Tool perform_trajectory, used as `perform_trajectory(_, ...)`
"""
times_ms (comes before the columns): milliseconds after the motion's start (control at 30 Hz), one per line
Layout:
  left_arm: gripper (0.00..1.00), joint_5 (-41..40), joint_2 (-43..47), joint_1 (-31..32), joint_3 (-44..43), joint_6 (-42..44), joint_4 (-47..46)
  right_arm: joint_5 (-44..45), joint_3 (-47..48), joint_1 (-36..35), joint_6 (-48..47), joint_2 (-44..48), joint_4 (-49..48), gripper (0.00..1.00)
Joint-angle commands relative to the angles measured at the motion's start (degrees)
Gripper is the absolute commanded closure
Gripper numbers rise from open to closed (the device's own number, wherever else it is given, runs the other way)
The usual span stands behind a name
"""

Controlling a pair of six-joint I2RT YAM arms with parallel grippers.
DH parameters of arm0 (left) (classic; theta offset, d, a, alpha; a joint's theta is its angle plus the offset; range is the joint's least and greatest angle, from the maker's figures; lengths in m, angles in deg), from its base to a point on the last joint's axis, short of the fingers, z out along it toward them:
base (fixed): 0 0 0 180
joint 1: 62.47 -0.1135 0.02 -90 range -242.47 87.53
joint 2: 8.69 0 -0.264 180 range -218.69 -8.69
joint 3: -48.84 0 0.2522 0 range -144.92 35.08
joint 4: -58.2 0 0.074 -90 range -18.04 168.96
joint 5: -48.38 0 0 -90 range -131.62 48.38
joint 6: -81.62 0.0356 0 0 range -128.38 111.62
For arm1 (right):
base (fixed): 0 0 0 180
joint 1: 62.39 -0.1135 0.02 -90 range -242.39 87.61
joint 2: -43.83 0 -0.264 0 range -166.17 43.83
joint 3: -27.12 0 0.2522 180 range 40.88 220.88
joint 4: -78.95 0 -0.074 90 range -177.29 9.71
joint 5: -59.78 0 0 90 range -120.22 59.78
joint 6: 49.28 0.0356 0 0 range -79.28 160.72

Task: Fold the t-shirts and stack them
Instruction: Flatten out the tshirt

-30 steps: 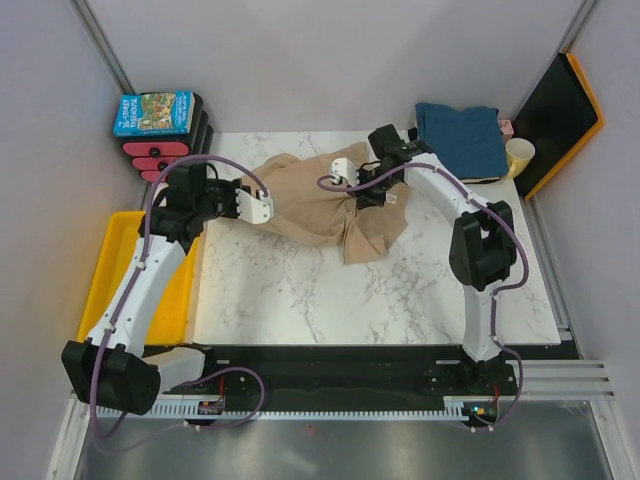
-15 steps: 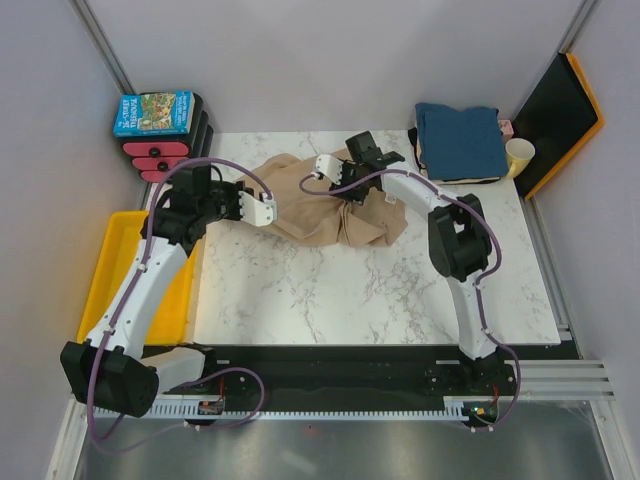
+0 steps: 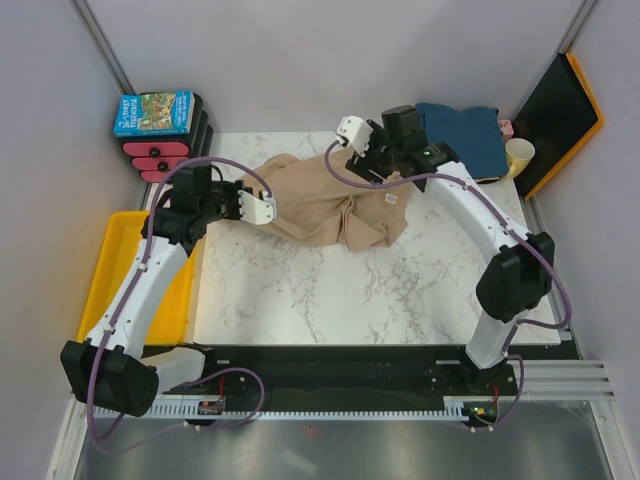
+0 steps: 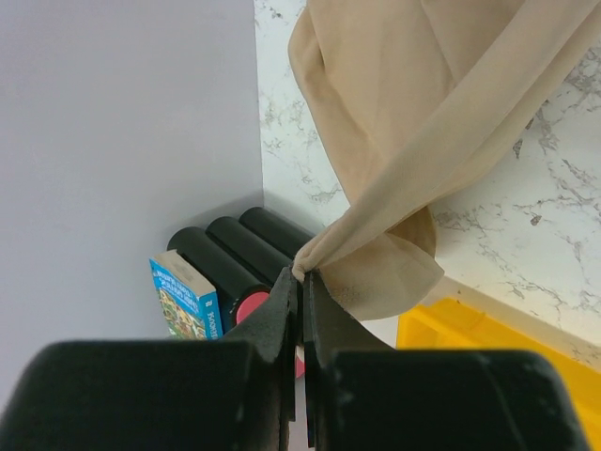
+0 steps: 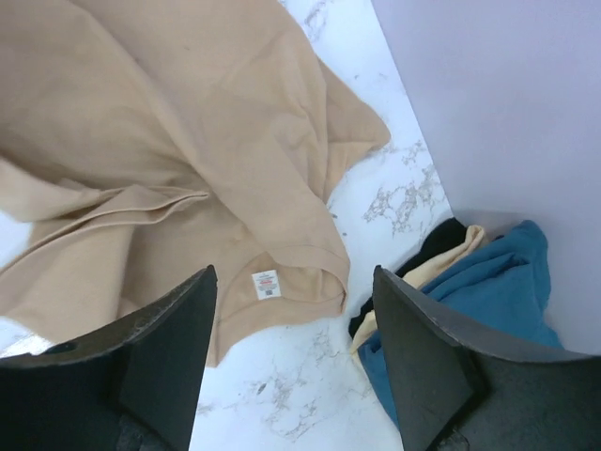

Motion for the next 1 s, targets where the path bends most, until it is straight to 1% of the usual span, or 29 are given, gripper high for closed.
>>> perform_trajectory(0, 0.98, -0.3, -0.1, 0.3, -0.3, -2.0, -0.9, -10.2, -9.9, -1.7, 1.9, 5.8, 8.0, 0.27)
perform_trajectory(33, 0.98, -0.2, -0.1, 0.3, -0.3, -2.0, -1.0, -10.1, -12.8, -2.7, 1.8, 7.1, 6.4, 0.27)
perform_trajectory(67, 0.98, -0.2, -0.3, 0.3, -0.4, -2.0, -1.1, -9.8, -17.9, -3.6, 1.8, 8.7, 5.4, 0.27)
perform_trajectory(167, 0.98, -0.1, -0.4, 0.3, -0.6, -2.1, -1.2, -8.8, -25.2, -5.9, 2.6, 10.7, -0.2, 0.27)
perform_trajectory(300, 0.98, 0.1, -0.5, 0.3, -1.0, -1.7, -1.3, -7.9, -30.0, -8.7, 5.7, 11.2, -5.7, 0.28)
perform_trajectory(367, 0.98, 0.1, -0.5, 0.3, -1.2, -1.3, -1.2, -4.8, -33.8, -10.3, 6.6, 11.9, -10.3, 0.27)
perform_trajectory(400, 0.98, 0.0, -0.6, 0.3, -1.4, -1.3, -1.2, -3.6, -35.1, -12.1, 6.6, 12.2, -11.8, 0.26)
perform_trajectory(467, 0.98, 0.0, -0.6, 0.3, -1.7, -1.5, -1.2, -0.7, -37.5, -13.1, 6.9, 12.4, -14.8, 0.26)
perform_trajectory(667, 0.98, -0.3, 0.1, 0.4, -1.5, -1.9, -1.3, 6.2, -41.9, -14.8, 9.0, 11.3, -22.0, 0.24)
perform_trajectory(800, 0.98, -0.8, 0.7, 0.6, -1.4, -2.6, -1.3, 10.9, -42.9, -15.2, 9.1, 10.2, -25.6, 0.25)
perform_trajectory(967, 0.98, -1.5, 1.3, 0.8, -0.9, -3.1, -1.2, 9.8, -42.7, -15.3, 9.0, 8.0, -26.7, 0.28)
